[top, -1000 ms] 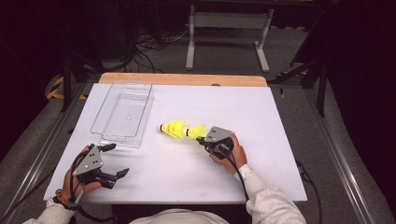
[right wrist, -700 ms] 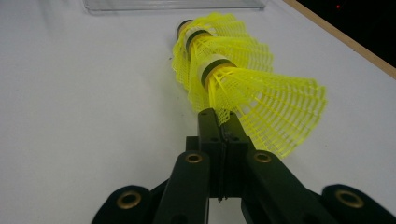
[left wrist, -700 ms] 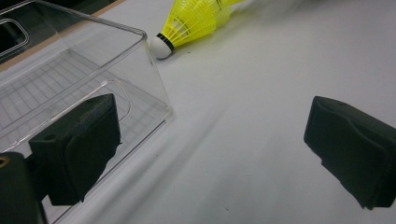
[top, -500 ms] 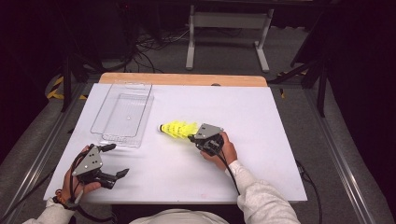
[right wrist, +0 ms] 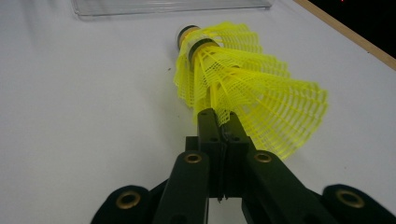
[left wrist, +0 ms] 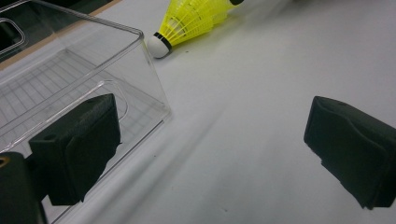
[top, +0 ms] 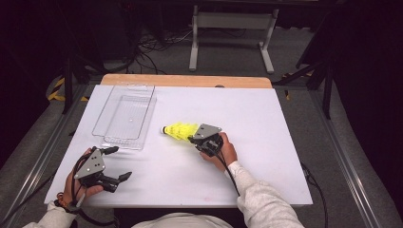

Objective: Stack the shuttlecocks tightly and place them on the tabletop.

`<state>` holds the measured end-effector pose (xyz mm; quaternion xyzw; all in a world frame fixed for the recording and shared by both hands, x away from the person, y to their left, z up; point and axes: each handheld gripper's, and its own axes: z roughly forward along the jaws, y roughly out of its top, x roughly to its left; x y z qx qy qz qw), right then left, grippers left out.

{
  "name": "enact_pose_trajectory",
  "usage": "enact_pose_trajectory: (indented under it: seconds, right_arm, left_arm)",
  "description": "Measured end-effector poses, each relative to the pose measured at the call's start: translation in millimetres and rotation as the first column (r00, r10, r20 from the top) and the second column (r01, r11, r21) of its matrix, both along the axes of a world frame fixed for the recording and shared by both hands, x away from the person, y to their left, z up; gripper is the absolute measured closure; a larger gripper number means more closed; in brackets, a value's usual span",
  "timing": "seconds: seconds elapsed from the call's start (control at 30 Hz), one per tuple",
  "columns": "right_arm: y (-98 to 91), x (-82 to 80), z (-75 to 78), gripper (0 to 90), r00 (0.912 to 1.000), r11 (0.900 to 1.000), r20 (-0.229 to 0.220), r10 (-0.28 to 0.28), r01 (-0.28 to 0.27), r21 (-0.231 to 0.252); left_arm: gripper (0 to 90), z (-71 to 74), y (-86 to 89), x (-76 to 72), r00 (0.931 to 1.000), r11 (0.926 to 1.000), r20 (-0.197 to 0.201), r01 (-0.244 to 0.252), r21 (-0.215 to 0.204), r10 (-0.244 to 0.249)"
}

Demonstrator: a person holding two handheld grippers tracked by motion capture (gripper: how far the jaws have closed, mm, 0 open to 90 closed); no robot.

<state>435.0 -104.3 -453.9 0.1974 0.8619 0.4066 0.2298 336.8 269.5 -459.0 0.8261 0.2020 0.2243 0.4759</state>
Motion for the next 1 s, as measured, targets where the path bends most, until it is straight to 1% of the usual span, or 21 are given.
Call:
enact_pose_trajectory:
  seconds: [0.1, 0.3, 0.43, 0.53, 0.63, 0.67, 0.73, 0.87, 0.9, 0.93, 1.0]
  right_arm:
    - [1.1, 1.0, -0.4, 89.8, 1.0000, 1.0000, -0.002, -0.005, 0.005, -0.002]
    - [3.1, 2.6, -2.7, 87.6, 0.9996, 1.0000, -0.027, 0.007, -0.007, -0.007]
    - [4.5, 3.3, -4.8, 83.7, 0.9991, 0.9998, -0.041, 0.011, -0.012, -0.018]
    - [4.6, 3.8, -5.3, 77.3, 0.9991, 0.9998, -0.043, 0.003, -0.004, -0.020]
    - [4.9, 3.9, -5.5, 73.9, 0.9987, 0.9998, -0.051, 0.004, -0.005, -0.019]
    - [5.6, 3.9, -6.1, 71.2, 0.9985, 0.9997, -0.054, 0.004, -0.005, -0.023]
    - [5.8, 4.0, -6.4, 70.5, 0.9986, 0.9996, -0.053, 0.004, -0.006, -0.027]
    - [4.7, 4.3, -6.3, 67.5, 0.9981, 0.9998, -0.061, -0.001, -0.001, -0.021]
    - [4.5, 4.0, -6.3, 66.2, 0.9979, 0.9999, -0.065, -0.004, 0.003, -0.016]
    - [3.5, 3.9, -6.3, 63.4, 0.9967, 1.0000, -0.080, -0.008, 0.007, -0.005]
    - [3.1, 4.2, -6.2, 61.8, 0.9967, 1.0000, -0.081, -0.009, 0.009, -0.002]
  left_arm:
    - [4.8, 0.1, 0.4, 0.1, 1.0000, 1.0000, 0.000, 0.000, -0.001, 0.000]
    - [4.8, 0.0, -0.2, 0.3, 1.0000, 1.0000, -0.001, 0.001, 0.000, -0.001]
    - [4.8, 0.1, -0.3, 0.3, 1.0000, 1.0000, 0.001, -0.001, 0.000, 0.001]
    - [4.8, 0.4, -0.1, -0.2, 1.0000, 1.0000, 0.004, 0.002, 0.005, -0.002]
    - [4.8, 0.8, 0.5, -0.5, 1.0000, 1.0000, 0.006, 0.001, 0.000, -0.001]
    - [4.8, 0.7, 0.6, -0.5, 1.0000, 1.0000, 0.006, -0.001, 0.000, 0.001]
    - [4.8, 0.7, 1.0, -0.3, 1.0000, 1.0000, 0.006, 0.000, 0.002, 0.000]
    - [4.8, 0.8, 1.2, -0.3, 1.0000, 1.0000, 0.005, 0.000, -0.005, 0.000]
    - [4.8, 0.9, 1.1, -0.4, 1.0000, 1.0000, 0.006, 0.002, -0.003, -0.001]
    - [4.8, 1.0, 1.2, -0.8, 1.0000, 1.0000, 0.006, 0.005, -0.004, -0.005]
    - [4.8, 1.1, 1.2, -1.0, 1.0000, 1.0000, 0.006, 0.005, -0.007, -0.005]
